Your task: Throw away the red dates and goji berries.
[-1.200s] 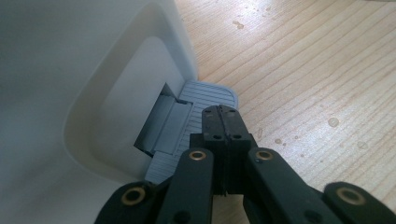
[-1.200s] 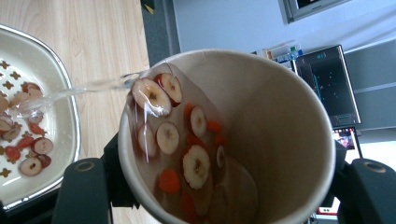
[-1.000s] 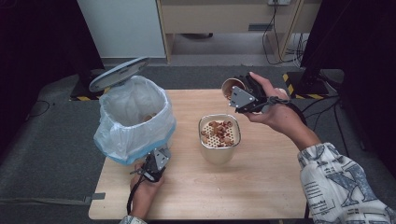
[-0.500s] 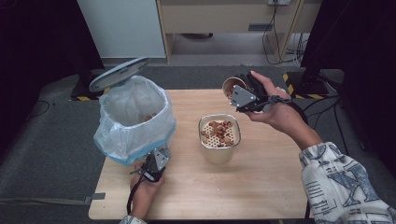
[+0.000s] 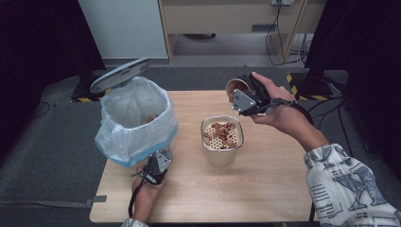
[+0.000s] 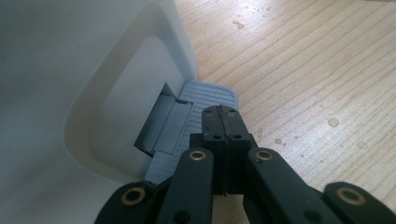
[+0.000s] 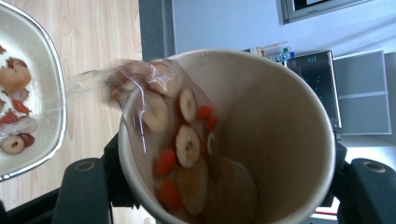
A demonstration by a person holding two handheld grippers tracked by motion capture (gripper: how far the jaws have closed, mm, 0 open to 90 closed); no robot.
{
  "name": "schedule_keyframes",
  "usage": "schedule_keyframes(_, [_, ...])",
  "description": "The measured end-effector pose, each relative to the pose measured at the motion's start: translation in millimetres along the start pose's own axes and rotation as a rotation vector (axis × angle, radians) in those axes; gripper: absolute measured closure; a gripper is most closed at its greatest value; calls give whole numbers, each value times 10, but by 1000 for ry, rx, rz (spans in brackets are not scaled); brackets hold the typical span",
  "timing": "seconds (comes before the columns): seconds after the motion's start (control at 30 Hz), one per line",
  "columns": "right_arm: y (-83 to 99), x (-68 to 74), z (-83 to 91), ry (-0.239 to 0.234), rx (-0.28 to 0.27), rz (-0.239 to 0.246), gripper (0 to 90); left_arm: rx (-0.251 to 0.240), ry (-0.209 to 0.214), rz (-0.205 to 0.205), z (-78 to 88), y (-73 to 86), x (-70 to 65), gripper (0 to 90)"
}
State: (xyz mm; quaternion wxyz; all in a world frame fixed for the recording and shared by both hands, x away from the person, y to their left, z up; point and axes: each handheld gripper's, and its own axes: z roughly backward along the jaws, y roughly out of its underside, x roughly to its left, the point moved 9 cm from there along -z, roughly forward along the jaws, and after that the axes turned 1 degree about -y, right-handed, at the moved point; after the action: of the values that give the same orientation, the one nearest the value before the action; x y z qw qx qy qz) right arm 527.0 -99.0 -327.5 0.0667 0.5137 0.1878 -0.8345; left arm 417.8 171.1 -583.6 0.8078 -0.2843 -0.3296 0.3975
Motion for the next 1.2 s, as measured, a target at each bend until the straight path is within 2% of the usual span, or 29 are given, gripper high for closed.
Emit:
schedule_keyframes(0.07, [8,5,-3,4,10,9,314,0,0,-1,0,0,0,896])
schedule_keyframes(0.13, [-2,-3,-2,-11,-12,-25,314,0,0,-1,0,0,0,896])
schedule_keyframes(0.17, [4,-19,1,-2,-10,-26,314,0,0,-1,0,0,0,896])
schedule_keyframes(0.23, [26,-36,3,10,4,-11,314,0,0,-1,0,0,0,896])
schedule_keyframes(0.43, [38,7,-11,3,20,21,314,0,0,-1,0,0,0,896])
schedule_keyframes(0.63, [21,-3,-1,10,18,22,314,0,0,-1,0,0,0,896])
schedule_keyframes(0.77, [8,-45,17,30,28,64,314,0,-1,-1,0,0,0,896])
schedule_keyframes(0.8, [2,-53,22,39,40,92,315,0,-1,-2,0,0,0,896])
schedule_keyframes(0.87, [-2,-51,23,37,39,94,315,0,-1,-2,0,0,0,896])
schedule_keyframes(0.93, [-3,-46,20,43,48,122,314,0,0,-1,0,0,0,896])
schedule_keyframes(1.2, [-12,-44,5,48,50,129,314,0,-1,-1,0,0,0,896])
